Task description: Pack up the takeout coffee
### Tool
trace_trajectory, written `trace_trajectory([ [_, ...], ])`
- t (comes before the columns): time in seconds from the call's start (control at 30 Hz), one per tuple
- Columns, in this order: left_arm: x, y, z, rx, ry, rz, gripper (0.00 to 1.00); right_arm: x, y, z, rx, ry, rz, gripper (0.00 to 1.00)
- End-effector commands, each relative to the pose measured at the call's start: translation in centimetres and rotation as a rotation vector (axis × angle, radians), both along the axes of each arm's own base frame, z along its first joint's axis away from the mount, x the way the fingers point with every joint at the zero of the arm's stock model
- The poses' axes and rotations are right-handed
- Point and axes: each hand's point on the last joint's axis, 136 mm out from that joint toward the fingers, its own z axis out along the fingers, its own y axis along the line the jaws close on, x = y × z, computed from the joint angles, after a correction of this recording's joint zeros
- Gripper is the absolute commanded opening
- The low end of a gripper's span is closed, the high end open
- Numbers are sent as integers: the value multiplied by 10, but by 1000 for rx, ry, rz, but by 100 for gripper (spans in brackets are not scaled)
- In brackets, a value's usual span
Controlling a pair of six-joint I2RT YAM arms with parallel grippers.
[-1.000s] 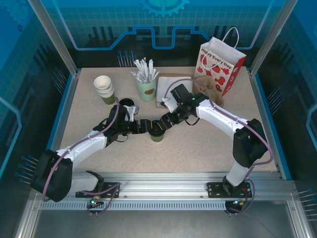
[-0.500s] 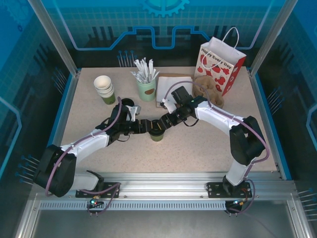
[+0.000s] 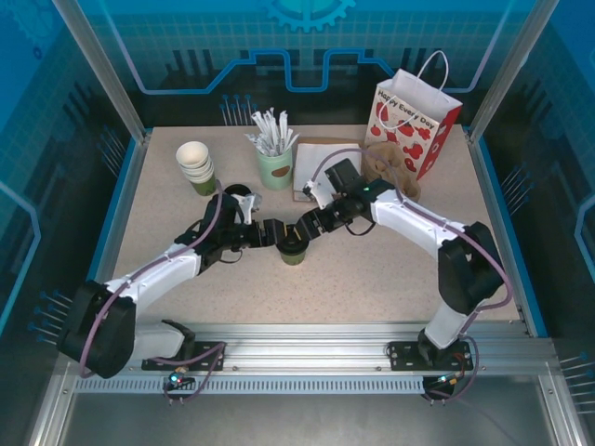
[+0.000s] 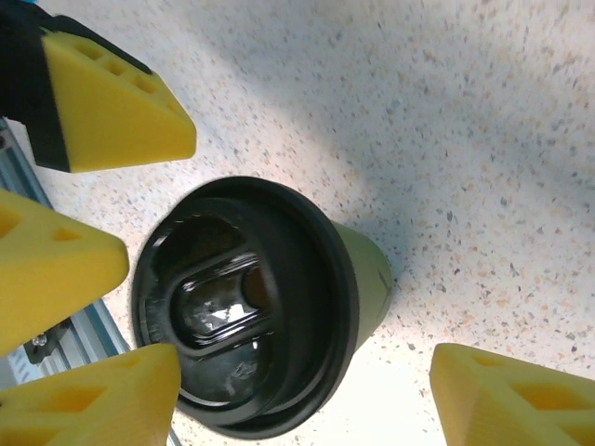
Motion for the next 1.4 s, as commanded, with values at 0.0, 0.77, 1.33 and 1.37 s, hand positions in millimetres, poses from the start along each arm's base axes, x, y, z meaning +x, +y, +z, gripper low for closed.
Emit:
trace_trajectory([
  [0.0,3,3,27,-16,-59,38,78,-4,-9,14,88,25,-39,75],
  [0.77,-14,28,50,24,-144,113,80,-12,13,-28,265,227,-33,62],
  [1.33,-19,37,53,56,-163,138,80,-19,46,-31,269,240,0,52],
  [1.37,-19,39,53,62,-163,142,80,-21,50,-31,269,240,7,51],
])
